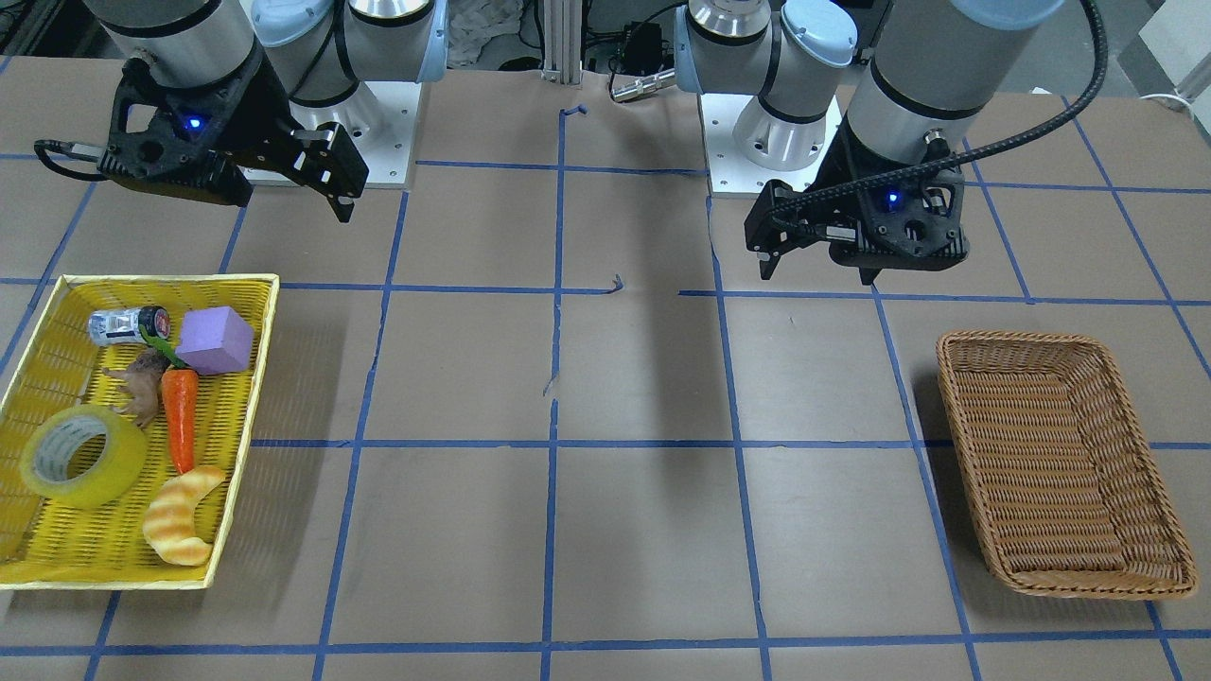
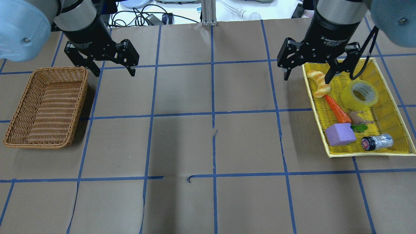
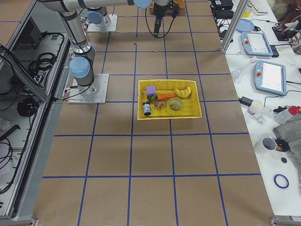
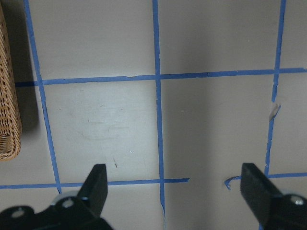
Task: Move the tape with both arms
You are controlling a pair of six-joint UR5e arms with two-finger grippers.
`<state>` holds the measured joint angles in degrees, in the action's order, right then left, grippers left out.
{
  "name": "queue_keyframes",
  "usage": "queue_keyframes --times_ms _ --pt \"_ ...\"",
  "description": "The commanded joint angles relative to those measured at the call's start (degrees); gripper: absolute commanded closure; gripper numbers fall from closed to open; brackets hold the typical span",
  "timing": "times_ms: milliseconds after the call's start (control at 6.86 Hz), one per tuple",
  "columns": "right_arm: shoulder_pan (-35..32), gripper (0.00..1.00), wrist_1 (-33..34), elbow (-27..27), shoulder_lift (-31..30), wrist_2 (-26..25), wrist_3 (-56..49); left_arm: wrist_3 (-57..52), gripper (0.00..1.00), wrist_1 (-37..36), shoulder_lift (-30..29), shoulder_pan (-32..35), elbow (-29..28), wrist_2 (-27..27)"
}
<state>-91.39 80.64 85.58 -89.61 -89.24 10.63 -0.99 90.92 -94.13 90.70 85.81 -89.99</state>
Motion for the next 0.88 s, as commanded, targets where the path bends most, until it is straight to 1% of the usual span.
queue_keyframes --times_ms 0,438,729 --pt "0.0 0.00 -0.9 -0.7 0.0 -0.3 0.0 0.1 0.00 -0.6 -0.2 0.0 0.2 0.0" --pt "0.3 0.00 0.4 -1.2 0.3 -0.5 -0.4 0.0 0.00 -0.6 -0.2 0.0 0.2 -0.1" --pt "0.5 0.00 0.3 -0.6 0.6 -0.2 -0.4 -0.5 0.00 -0.5 0.0 0.0 0.2 -0.1"
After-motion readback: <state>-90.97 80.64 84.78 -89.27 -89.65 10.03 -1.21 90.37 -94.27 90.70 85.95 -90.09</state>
